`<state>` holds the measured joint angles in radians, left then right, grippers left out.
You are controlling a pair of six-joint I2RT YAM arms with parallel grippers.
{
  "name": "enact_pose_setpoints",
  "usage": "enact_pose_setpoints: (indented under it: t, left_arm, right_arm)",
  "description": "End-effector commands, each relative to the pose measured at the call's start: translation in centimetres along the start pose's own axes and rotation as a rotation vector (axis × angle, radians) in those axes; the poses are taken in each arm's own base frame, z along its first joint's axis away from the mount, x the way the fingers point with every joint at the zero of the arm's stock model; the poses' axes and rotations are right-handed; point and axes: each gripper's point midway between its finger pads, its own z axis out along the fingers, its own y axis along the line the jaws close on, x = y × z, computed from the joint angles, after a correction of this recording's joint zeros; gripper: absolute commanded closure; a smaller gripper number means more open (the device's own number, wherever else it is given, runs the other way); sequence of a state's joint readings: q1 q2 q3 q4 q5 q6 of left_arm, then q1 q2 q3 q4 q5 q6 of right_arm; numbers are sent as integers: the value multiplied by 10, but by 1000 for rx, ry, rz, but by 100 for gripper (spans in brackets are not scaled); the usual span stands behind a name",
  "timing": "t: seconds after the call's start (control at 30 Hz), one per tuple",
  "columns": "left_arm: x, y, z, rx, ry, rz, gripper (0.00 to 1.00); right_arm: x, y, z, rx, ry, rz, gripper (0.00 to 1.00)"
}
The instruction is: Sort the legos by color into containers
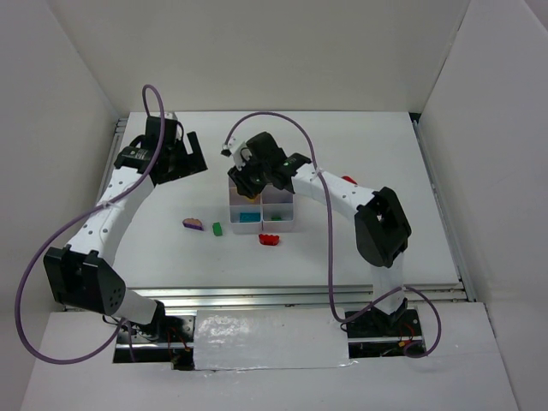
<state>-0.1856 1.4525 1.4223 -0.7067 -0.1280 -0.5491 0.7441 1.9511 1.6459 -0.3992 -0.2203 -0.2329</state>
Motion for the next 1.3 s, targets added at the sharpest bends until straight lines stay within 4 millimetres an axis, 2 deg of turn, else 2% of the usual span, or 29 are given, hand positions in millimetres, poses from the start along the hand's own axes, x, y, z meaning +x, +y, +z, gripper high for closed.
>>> enact_pose_setpoints:
  t: [0.0,0.2,0.23,0.33,0.6,0.67,0.7,0.73,0.77,0.8,0.83,0.87,0.9,0.93,0.97,1.0,1.03,1.07,1.1,1.13,1.17,1.2,1.23,1.27]
  left_arm:
    - [-10,-5,-12,41,-52,13,2]
    - [-5,-6,-11,52,-44,17,2]
    - [-5,-5,-11,52,-44,18,2]
    - [-4,-5,-11,56,-44,20,2]
    - [-7,-7,-12,61,-51,21,2]
    - [-7,-6,-11,54,-51,21,2]
    - [-9,-6,-11,50,-57,20,2]
    - [-10,-5,-11,45,-58,20,2]
    - [-10,-4,-9,38,-57,19,2]
    - [-13,-4,-10,28,-61,17,2]
    - [-14,-3,-11,23,-62,18,1]
    - [-14,-2,-9,12,-61,17,1]
    - [-18,0,-11,-4,-69,13,0]
    - [-20,0,-12,-13,-73,12,0]
    - [-20,2,-12,-27,-71,5,1]
    - [-27,8,-15,-72,-89,-7,0]
    - [-27,8,-14,-74,-87,-7,0]
    - [-29,9,-15,-83,-92,-15,0]
    - [-29,12,-15,-100,-92,-17,0]
    - [-29,12,-14,-102,-92,-20,0]
    - [-29,12,-14,-102,-92,-22,0]
    - [-28,11,-13,-98,-88,-22,0]
    - [-28,10,-11,-94,-88,-23,0]
    - [-27,9,-10,-90,-83,-23,1]
  right_arm:
    - [-30,3,-23,21,-97,-49,55]
    - [-30,4,-25,21,-105,-48,51]
    - [-29,5,-25,19,-105,-47,45]
    - [-29,5,-25,19,-105,-47,44]
    - [-54,8,-40,13,-168,-41,43]
    - [-72,5,-56,47,-235,5,42]
    - [-86,2,-75,76,-288,30,28]
    - [-80,-1,-77,96,-295,95,18]
    - [-86,-14,-87,155,-336,130,11]
    - [-86,-18,-101,181,-358,167,5]
    - [-84,-25,-108,201,-368,252,2]
    - [-80,-43,-120,240,-381,308,0]
    - [-77,-52,-136,259,-401,365,0]
    - [-72,-59,-144,264,-416,469,0]
    - [-61,-87,-162,310,-435,547,0]
    - [-21,-130,-195,421,-448,757,0]
    - [-16,-127,-193,416,-431,808,0]
    - [4,-143,-197,469,-404,882,0]
    - [31,-175,-213,602,-391,998,0]
    - [69,-182,-214,693,-262,1084,0]
    - [88,-192,-217,752,-196,1135,0]
    - [107,-219,-215,847,-119,1188,0]
    - [142,-211,-215,905,55,1245,0]
    - [151,-228,-203,946,118,1272,0]
